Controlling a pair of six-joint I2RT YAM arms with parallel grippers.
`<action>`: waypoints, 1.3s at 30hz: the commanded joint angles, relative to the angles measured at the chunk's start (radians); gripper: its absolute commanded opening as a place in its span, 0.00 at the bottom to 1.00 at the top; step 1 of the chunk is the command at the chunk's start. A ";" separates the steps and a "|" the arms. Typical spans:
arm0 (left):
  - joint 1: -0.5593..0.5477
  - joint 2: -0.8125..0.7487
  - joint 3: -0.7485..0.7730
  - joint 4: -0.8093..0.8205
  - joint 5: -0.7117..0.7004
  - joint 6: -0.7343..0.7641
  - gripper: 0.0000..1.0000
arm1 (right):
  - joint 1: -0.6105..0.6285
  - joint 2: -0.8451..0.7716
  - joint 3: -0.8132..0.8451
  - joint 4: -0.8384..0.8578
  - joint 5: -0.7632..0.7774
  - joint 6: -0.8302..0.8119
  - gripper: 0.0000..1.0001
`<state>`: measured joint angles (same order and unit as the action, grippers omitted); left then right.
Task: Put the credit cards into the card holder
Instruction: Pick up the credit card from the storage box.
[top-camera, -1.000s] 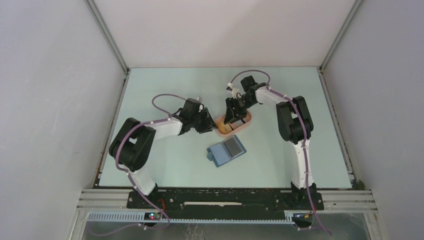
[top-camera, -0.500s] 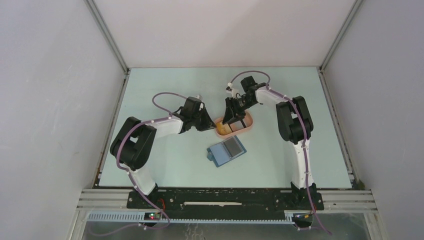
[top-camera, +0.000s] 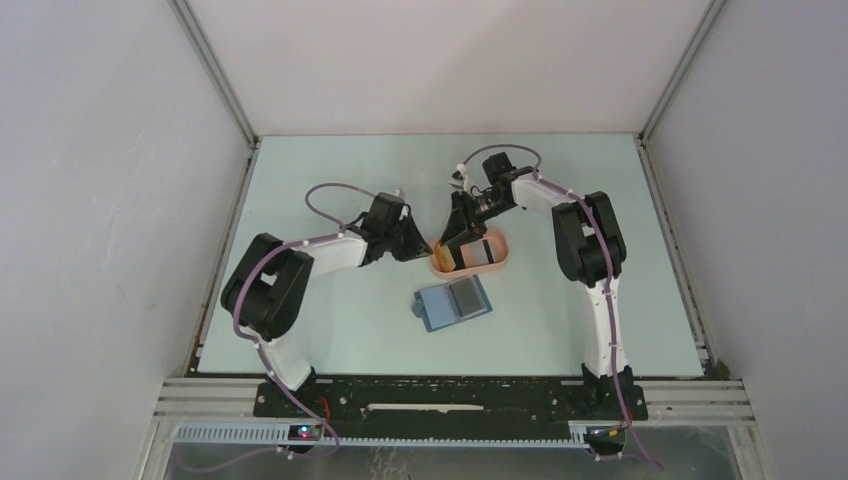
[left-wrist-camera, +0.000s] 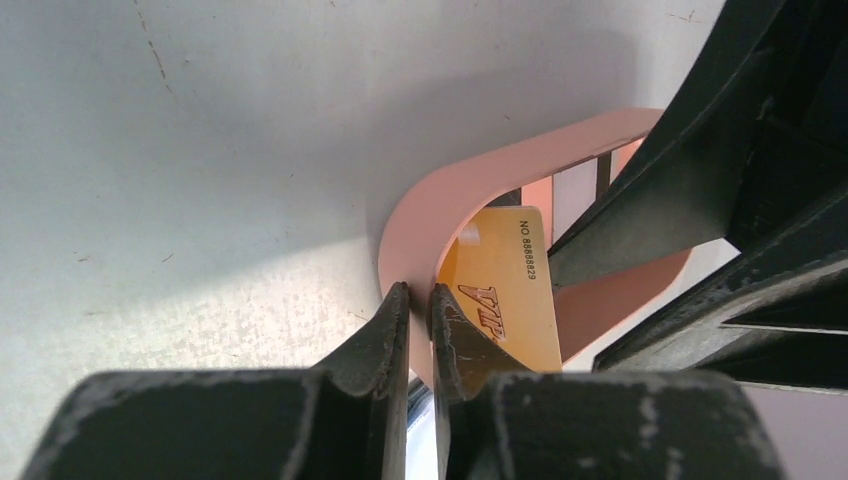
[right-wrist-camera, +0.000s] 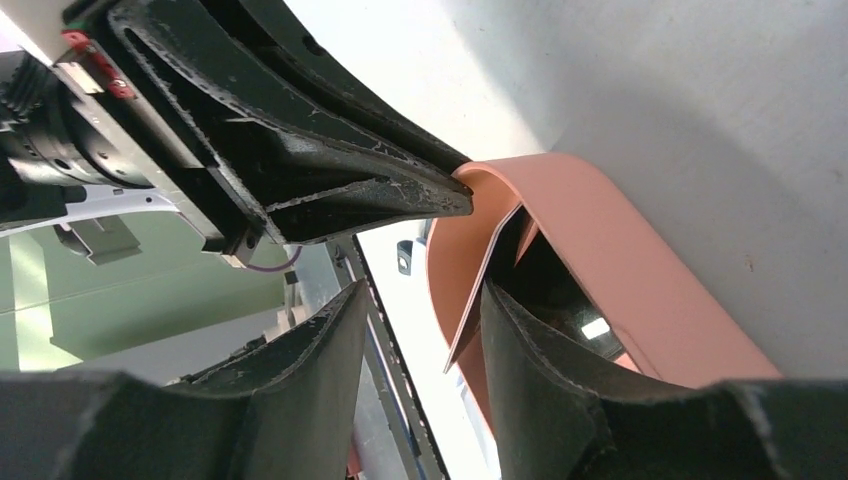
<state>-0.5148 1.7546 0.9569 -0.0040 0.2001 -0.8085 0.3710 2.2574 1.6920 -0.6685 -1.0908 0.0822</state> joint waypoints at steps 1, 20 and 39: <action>-0.021 0.023 0.048 0.018 0.007 0.021 0.04 | 0.023 0.027 -0.014 -0.003 -0.008 0.012 0.54; -0.019 0.004 0.049 0.029 0.002 0.030 0.05 | 0.025 -0.085 -0.055 0.004 0.305 -0.068 0.08; 0.021 -0.131 -0.002 0.099 0.053 0.110 0.52 | -0.094 -0.075 -0.075 0.047 0.037 -0.099 0.00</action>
<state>-0.5003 1.7344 0.9581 0.0250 0.2234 -0.7483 0.2771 2.2219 1.6131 -0.6476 -0.9543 0.0235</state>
